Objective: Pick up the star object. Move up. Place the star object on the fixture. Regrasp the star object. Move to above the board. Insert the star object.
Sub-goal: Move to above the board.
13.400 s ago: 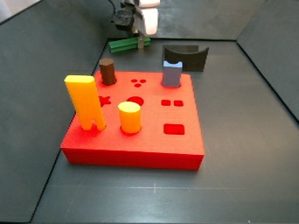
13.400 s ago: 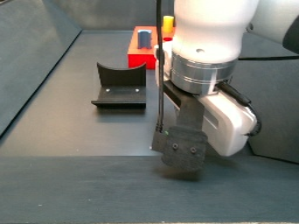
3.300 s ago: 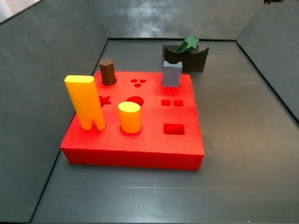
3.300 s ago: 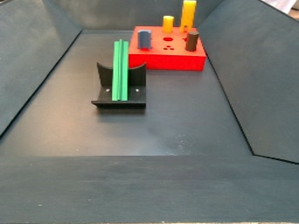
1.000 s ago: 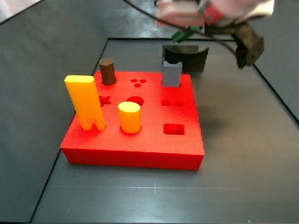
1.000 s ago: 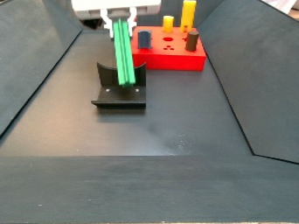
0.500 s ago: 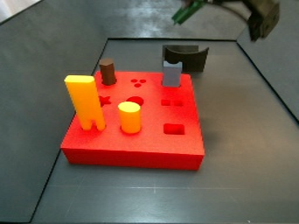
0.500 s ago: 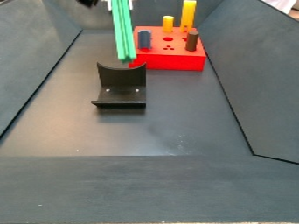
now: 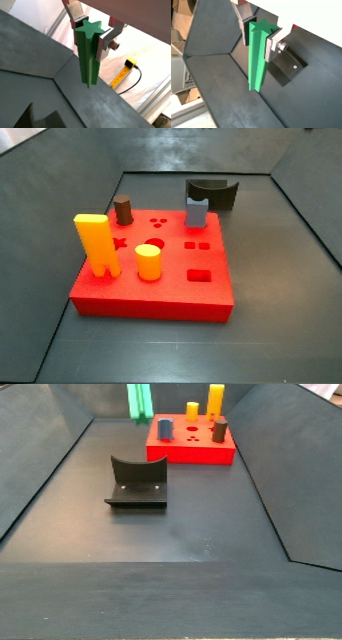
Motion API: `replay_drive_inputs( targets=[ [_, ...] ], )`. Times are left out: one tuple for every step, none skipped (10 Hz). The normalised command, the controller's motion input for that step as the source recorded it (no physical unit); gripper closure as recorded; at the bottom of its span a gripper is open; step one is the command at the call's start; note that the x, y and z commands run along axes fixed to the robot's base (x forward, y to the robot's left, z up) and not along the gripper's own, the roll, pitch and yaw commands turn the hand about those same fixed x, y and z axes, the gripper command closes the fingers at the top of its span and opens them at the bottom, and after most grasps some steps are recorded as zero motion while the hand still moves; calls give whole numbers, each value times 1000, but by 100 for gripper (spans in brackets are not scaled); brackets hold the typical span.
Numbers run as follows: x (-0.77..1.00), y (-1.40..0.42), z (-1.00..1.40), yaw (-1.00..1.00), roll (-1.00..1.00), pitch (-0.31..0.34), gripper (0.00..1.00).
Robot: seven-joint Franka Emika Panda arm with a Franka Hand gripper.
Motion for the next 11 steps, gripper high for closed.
replay_drive_inputs(
  targets=[
    [-49,-2,541,-39,-59,28,100],
    [-44,3,362,-29,-63,47,100],
    [-694,-1000,246,-178,-1000,-64,100],
    [-694,-1000,210,-175,-1000,-71,100],
    [-749,-1000,231,-175,-1000,-83,100],
    [-803,-1000,225,-179,-1000,-87,100],
    [-823,-1000,238,-187,-1000,-86,100],
    [-881,-1000,242,-195,-1000,-81,100],
    [-746,-811,194,-197,-1000,-74,100],
    [-433,-398,104,-198,-1000,-68,100],
    [-268,-203,50,-196,-1000,-54,100]
  ],
)
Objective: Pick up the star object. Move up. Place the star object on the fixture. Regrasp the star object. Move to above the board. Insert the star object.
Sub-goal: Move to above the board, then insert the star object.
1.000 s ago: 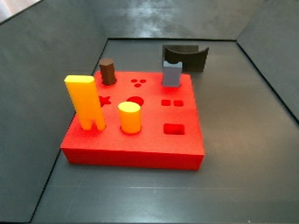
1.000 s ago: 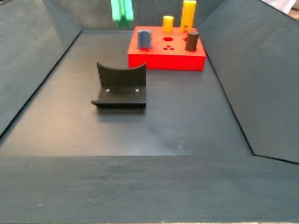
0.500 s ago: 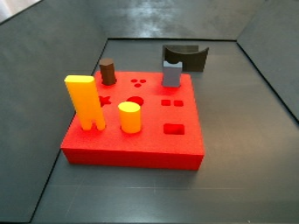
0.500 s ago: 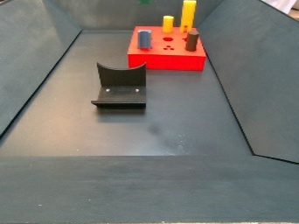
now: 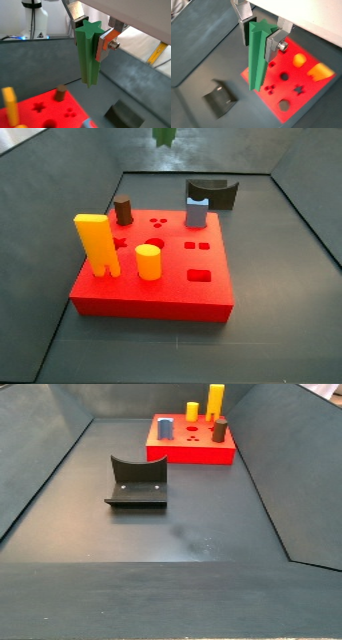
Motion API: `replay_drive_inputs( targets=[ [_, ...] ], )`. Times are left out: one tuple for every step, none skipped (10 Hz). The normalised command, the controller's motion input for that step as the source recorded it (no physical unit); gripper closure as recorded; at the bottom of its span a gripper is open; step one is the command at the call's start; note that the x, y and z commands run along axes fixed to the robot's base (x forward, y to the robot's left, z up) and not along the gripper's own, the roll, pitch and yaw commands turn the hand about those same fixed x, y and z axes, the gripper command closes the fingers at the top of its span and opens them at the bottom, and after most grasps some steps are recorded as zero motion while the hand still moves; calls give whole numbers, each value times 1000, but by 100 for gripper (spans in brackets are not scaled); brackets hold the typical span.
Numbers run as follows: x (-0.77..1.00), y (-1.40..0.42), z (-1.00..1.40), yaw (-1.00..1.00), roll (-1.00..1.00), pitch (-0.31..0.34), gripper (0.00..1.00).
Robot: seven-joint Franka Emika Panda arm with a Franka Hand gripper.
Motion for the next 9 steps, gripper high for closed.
replay_drive_inputs(
  targets=[
    [-160,-84,29,-193,-1000,-43,100],
    [-132,-52,21,-191,-1000,-44,100],
    [-102,1,10,-179,-1000,-51,100],
    [-88,17,7,-149,-893,-55,100],
    [-77,32,3,-84,-603,-52,100],
    [-71,27,1,-63,-472,-53,100],
    [-50,19,0,-15,-243,-40,100],
    [-29,40,0,0,0,0,100],
    [-191,37,-194,-83,0,-97,100]
  ],
)
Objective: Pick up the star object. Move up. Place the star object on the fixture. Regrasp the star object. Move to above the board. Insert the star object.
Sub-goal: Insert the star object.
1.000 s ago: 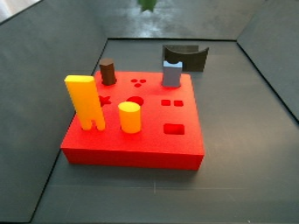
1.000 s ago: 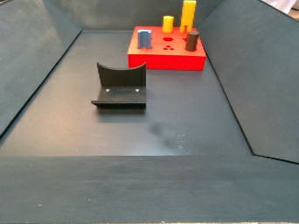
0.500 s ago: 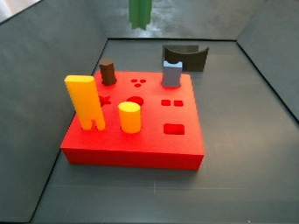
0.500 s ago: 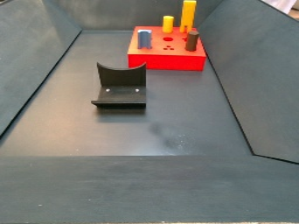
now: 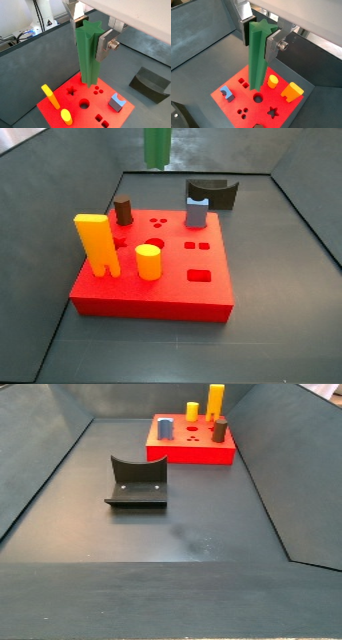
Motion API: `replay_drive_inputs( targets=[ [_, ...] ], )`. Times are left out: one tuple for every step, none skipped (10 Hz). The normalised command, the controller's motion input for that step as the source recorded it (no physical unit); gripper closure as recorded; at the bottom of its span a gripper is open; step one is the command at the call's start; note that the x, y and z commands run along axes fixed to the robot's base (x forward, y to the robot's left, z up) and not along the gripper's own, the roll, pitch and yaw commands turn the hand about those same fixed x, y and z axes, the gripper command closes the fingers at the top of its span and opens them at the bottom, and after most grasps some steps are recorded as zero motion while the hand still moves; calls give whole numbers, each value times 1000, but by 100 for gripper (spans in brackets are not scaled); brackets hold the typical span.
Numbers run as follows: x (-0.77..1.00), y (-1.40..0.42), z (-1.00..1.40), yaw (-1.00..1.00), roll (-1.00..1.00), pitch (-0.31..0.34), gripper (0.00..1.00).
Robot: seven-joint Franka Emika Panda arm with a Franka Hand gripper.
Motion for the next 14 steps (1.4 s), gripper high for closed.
replay_drive_inputs(
  targets=[
    [-657,154,-583,-426,-77,-221,100],
    [-709,109,-706,-474,-193,-176,100],
    [-740,163,-754,-494,-221,-119,100],
    [-726,129,-726,-517,-234,-124,100],
    [-663,80,-711,-586,-223,-127,100],
    [-626,63,-711,-617,-211,-124,100],
    [-526,0,-523,-614,-293,-127,100],
    [-443,0,-191,-489,-449,-57,100],
    [-397,0,-51,-429,-500,-26,100],
    [-386,-6,-29,-429,-500,-29,100],
    [-500,17,-129,-466,-334,-144,100],
    [-409,-6,-229,-171,-101,-203,100],
    [0,-60,-283,-60,-61,-191,100],
    [154,-66,-249,-257,0,-140,100]
  ],
)
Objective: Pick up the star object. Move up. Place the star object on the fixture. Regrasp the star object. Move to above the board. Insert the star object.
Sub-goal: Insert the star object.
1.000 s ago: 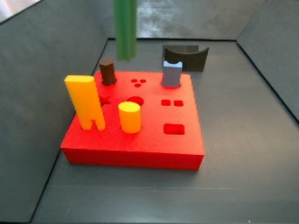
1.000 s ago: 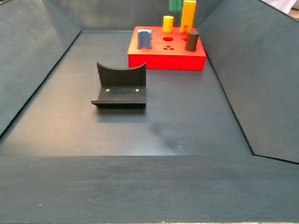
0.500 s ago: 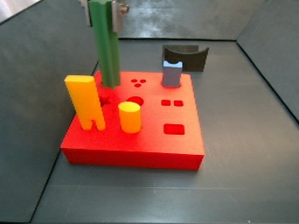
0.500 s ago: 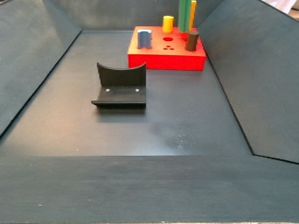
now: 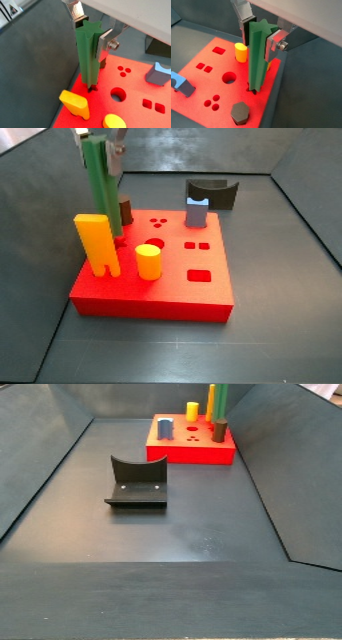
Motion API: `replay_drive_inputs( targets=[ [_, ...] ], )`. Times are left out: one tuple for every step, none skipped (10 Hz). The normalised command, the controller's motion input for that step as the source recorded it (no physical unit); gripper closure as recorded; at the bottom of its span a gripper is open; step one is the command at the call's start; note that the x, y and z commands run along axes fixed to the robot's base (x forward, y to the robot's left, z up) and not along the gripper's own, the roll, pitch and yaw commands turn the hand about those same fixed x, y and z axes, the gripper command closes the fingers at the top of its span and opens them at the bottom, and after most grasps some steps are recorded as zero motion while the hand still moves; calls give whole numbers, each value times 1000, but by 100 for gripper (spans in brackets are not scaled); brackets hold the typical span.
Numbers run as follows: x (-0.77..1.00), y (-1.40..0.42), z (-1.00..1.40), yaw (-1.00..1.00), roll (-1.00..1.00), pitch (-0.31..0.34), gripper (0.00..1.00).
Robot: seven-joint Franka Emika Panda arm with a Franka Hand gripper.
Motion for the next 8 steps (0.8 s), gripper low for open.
replay_drive_inputs(
  targets=[
    [114,0,-129,-383,-44,-151,100],
    [131,0,0,-314,-163,-167,100],
    [0,17,-71,-223,-89,-131,100],
    [0,46,-234,-143,-3,-90,100],
    [-6,34,-317,-69,0,-116,100],
    [0,0,-286,-51,0,-101,100],
    [34,0,-31,-51,-44,0,100],
    [0,0,0,-57,-76,0,100]
  ],
)
